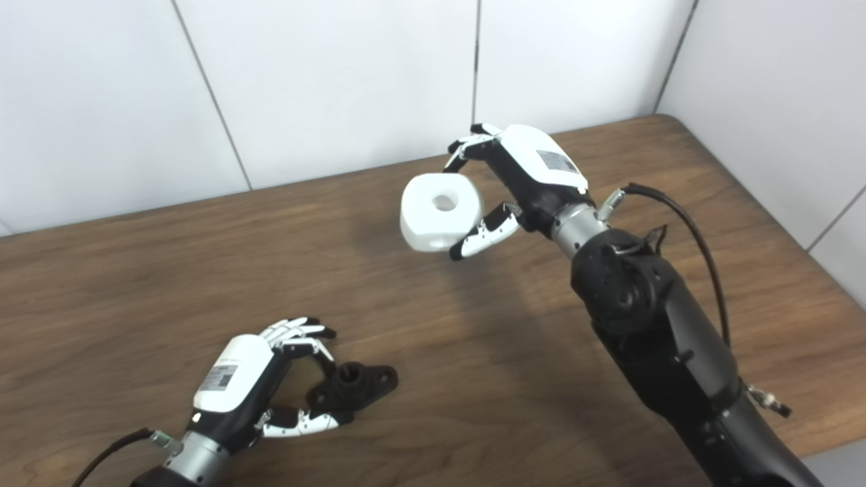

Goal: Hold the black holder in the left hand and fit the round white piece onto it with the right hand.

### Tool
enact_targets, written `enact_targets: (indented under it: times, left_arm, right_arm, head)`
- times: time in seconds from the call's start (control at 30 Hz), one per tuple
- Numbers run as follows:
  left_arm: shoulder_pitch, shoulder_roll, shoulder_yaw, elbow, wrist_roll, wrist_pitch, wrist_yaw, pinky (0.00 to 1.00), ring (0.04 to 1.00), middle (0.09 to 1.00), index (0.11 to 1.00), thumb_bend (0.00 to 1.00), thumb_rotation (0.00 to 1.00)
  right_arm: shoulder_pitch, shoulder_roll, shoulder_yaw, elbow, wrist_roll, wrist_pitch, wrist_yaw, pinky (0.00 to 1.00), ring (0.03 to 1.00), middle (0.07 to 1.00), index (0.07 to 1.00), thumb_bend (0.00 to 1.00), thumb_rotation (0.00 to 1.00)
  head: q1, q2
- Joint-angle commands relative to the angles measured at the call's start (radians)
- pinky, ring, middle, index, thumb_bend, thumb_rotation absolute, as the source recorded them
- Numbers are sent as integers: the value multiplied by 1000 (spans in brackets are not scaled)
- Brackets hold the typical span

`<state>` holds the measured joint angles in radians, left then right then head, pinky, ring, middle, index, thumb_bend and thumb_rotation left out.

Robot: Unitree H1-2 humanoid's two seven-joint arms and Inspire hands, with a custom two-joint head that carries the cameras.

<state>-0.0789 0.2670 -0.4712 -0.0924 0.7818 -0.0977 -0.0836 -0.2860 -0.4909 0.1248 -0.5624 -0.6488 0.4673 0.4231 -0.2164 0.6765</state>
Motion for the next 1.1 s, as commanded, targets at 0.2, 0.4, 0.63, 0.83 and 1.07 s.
enact_targets:
  times: [0.2,0.4,0.63,0.83,1.07]
  left_arm:
    - [35,-14,-45,45,40,60,-78,860,865,788,487,521,48]
    - [34,-30,-54,39,59,68,-78,858,857,787,487,522,49]
    - [26,-39,-66,35,70,79,-82,857,850,784,487,522,49]
    - [21,-46,-75,35,83,88,-83,846,843,782,486,522,49]
    - [18,-55,-81,27,84,104,-93,848,844,783,487,522,49]
  right_arm:
    - [-46,98,-90,-171,-87,2,313,863,958,831,484,520,139]
    - [-39,139,-103,-220,-126,2,448,867,960,831,484,522,136]
    - [-22,156,-93,-229,-134,1,493,878,964,835,484,522,137]
    - [-7,169,-29,-205,-132,-6,464,919,970,835,484,520,140]
    - [7,174,30,-183,-144,-15,434,879,970,831,484,519,144]
  head:
    - [35,12]
    - [66,26]
    - [84,37]
    - [93,44]
    - [103,51]
